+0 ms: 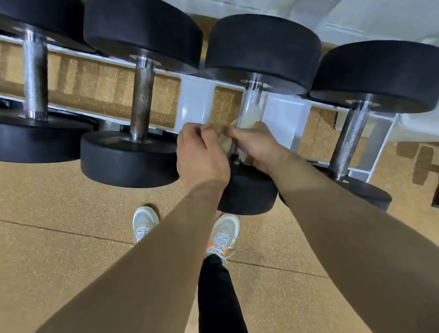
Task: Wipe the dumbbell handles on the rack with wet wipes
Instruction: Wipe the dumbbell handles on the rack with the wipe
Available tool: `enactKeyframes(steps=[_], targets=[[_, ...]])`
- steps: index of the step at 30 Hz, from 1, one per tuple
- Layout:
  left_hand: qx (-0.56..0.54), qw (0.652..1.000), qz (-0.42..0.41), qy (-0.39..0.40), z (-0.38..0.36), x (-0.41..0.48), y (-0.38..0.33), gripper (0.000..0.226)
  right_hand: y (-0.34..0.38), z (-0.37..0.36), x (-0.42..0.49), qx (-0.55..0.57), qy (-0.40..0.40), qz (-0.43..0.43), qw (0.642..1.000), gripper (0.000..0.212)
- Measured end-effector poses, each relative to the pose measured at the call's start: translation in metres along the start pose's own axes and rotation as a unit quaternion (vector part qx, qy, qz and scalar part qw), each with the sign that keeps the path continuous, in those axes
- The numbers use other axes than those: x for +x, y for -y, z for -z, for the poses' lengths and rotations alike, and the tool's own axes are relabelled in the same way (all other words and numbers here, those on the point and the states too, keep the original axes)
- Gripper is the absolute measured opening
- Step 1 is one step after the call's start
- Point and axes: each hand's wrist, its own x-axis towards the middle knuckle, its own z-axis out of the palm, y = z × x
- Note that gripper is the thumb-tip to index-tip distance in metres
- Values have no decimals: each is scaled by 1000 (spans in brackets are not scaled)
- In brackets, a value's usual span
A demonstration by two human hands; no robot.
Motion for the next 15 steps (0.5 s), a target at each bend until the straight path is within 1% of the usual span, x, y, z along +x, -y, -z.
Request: enactKeyframes(steps=[1,2,3,5,6,7,10,11,12,13,15], targets=[[2,1000,1,2,0,0,0,35,-1,1,-8,-6,-28,22,999,43],[3,1000,3,5,1,0,0,33,-2,3,-16,16,-45,38,998,40],[9,1000,3,11,1,0,-1,32,-4,7,-22,61,-69,45,995,36],[36,999,-8,39,4,-2,-5,31,-9,21,-33,151,-153,35,976,25],[54,997,-27,54,5,-3,-7,31,-10,29,-40,182,-183,34,965,13],[76,993,-55,67,6,-4,-9,29,-10,35,-48,220,-193,37,956,7],[136,970,-170,111,10,-12,-16,27,-12,47,-77,345,-146,66,925,15],[137,961,-204,128,12,-19,-21,28,-12,49,-87,380,-116,72,915,19],[121,957,-212,154,16,-27,-30,32,-14,50,-96,411,-82,79,905,25],[96,959,-193,186,19,-36,-39,36,-16,53,-103,433,-46,87,896,31],[33,960,-111,256,26,-55,-56,34,-20,58,-117,436,12,111,893,36]])
